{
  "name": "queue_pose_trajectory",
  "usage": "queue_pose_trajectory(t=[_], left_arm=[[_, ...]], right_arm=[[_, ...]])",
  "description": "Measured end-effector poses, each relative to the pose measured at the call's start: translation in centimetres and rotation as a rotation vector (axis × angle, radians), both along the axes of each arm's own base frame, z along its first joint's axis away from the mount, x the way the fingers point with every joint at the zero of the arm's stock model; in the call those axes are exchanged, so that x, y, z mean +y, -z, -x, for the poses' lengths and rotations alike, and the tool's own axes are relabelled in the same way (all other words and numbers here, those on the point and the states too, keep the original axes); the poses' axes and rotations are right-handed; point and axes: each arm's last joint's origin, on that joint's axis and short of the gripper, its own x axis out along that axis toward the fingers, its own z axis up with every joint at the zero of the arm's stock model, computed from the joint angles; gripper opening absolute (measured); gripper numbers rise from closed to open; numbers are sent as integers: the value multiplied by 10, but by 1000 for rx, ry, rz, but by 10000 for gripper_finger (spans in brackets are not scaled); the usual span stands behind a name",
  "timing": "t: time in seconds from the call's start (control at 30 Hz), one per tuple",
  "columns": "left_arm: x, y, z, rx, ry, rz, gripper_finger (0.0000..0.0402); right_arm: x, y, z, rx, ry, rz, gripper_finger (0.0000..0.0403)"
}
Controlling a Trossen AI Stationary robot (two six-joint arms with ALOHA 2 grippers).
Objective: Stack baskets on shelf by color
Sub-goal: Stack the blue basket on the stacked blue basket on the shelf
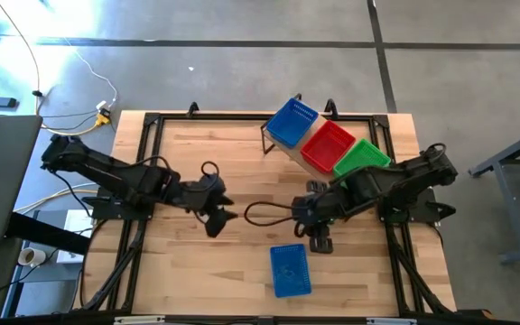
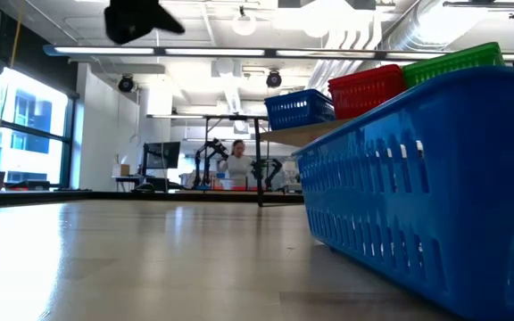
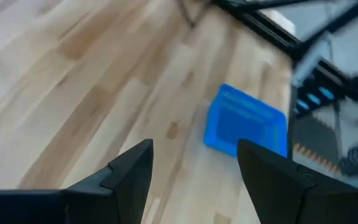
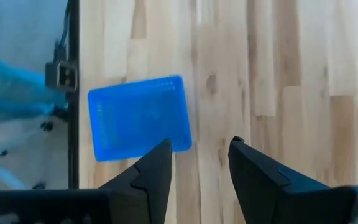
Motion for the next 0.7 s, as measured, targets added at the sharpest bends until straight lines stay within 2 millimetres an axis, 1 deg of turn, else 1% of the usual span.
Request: queue_pose_trajectory(t=[0.1,0.2,0.27,0.33,0.37,0.57,0.7], left_arm=[[-11,-1,-9,-49,139,-91,223],[-20,4,-19,-80,243,-178,223],[-24,6,-27,-110,257,-186,223],[-26,9,-37,-157,242,-152,223],[-28,11,-41,-170,263,-151,223],[-38,25,-61,-220,523,-382,223],[-41,34,-68,-236,681,-508,223]], right_arm=[[-1,-2,-2,-43,52,26,142],[-4,-6,-3,-85,100,39,142],[-8,-6,-4,-92,151,40,142],[-12,-7,-5,-94,201,28,142],[-13,-7,-6,-92,219,21,142],[-16,-7,-7,-98,270,0,142],[-18,-8,-8,-108,334,-13,142]])
